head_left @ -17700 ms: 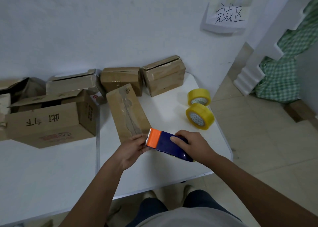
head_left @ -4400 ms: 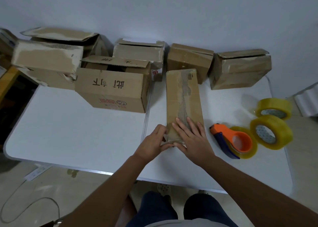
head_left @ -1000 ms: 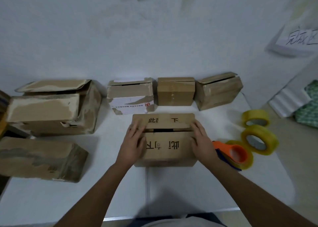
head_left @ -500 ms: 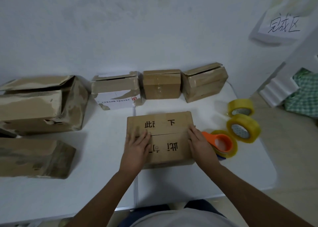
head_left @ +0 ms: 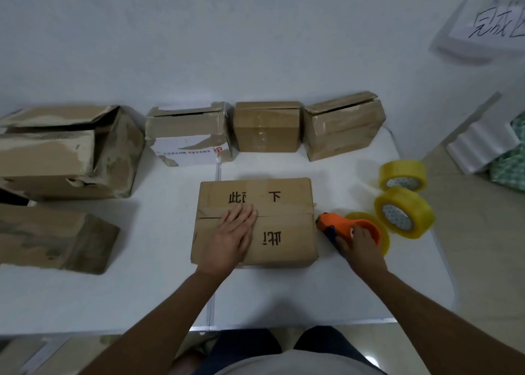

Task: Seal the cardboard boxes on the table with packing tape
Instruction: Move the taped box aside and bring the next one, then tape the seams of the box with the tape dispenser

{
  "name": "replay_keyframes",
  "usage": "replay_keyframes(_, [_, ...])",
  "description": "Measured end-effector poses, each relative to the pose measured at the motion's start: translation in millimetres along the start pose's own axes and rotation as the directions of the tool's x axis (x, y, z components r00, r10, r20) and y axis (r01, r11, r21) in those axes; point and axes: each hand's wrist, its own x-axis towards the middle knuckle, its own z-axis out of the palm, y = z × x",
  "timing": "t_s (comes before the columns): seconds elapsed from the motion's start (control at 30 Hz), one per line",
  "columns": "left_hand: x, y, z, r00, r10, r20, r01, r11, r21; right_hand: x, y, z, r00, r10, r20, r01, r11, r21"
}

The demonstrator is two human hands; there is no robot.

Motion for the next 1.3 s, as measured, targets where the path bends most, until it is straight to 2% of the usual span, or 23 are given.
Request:
replay_keyframes(0.07, [-0.2,0.9,-0.6,1.0,-0.005,0.004,0.005,1.0,0.0,28.2,26.5,22.7,0.995,-0.05,0.082,0.054,0.997,-0.056])
replay_keyframes(0.1, [-0.5,1.2,-0.8,1.0,-0.013,0.017,0.013,1.0,-0.002,46.6,44.5,38.5,0.992,-0.081,0.093,0.09,0.991,-0.098])
replay_keyframes(0.17, [-0.9,1.3,-1.0,0.999,-0.031,0.045,0.031,1.0,0.0,62.8,56.5,53.0,0.995,-0.058,0.082,0.069,0.988,-0.138])
replay_keyframes(0.23, [-1.8,1.0,-1.3,0.997,-0.041,0.058,0.042,0.999,-0.004,43.0,31.0,35.9,1.0,0.012,0.028,-0.009,0.993,-0.117])
replay_keyframes(0.3, [-3.3,1.7,-1.0,0.997,-0.041,0.062,0.041,0.999,-0.004,12.4,-4.1,2.1,0.998,0.022,-0.061,-0.027,0.997,-0.077])
replay_keyframes(0.4, [-2.7,1.5,1.7,0.998,-0.039,0.042,0.039,0.999,-0.004,-1.6,-23.4,-29.6,0.985,0.016,-0.172,0.021,0.977,0.21])
replay_keyframes(0.5, [-2.0,1.6,1.9,0.999,-0.036,0.028,0.036,0.999,-0.011,-13.9,-54.0,-68.4,0.967,0.073,-0.246,0.061,0.866,0.496])
replay_keyframes(0.57, [-1.8,2.2,1.4,1.0,-0.019,0.007,0.019,1.0,-0.01,-26.8,-82.7,-94.9,0.955,0.055,-0.291,0.13,0.805,0.579])
replay_keyframes(0.67, [-1.8,3.6,0.1,1.0,-0.002,-0.027,0.002,1.0,-0.002,-43.4,-128.5,-119.0,0.947,-0.085,-0.31,0.239,0.831,0.502])
replay_keyframes(0.83, [0.1,4.4,-5.7,0.999,0.011,-0.048,-0.013,0.999,-0.036,-53.8,-199.7,-100.7,0.911,-0.391,-0.13,0.412,0.858,0.306])
replay_keyframes(1.03, [-6.6,-13.3,-23.2,0.998,-0.047,-0.032,0.036,0.961,-0.274,-42.8,-213.6,-73.7,0.855,-0.518,0.001,0.516,0.852,0.089])
replay_keyframes(1.1, [-12.0,-21.0,-37.5,0.99,-0.137,-0.019,0.125,0.945,-0.302,-41.5,-214.4,-72.8,0.84,-0.542,0.04,0.539,0.84,0.055])
replay_keyframes(1.17, [-11.5,-19.3,-59.8,0.939,-0.34,0.05,0.329,0.847,-0.416,-42.8,-217.8,-72.3,0.822,-0.565,0.072,0.565,0.825,0.022])
replay_keyframes(1.2, [-7.4,-17.0,-73.5,0.872,-0.467,0.149,0.47,0.709,-0.526,-43.9,-220.6,-72.2,0.815,-0.573,0.089,0.574,0.819,0.015])
replay_keyframes(1.23, [-1.6,-14.9,-86.1,0.785,-0.551,0.281,0.582,0.502,-0.64,-45.4,-223.4,-72.7,0.812,-0.573,0.109,0.575,0.818,0.017])
replay_keyframes(1.3, [10.5,-14.6,-105.3,0.642,-0.55,0.535,0.654,0.03,-0.756,-47.3,-226.0,-73.8,0.814,-0.565,0.136,0.566,0.823,0.036])
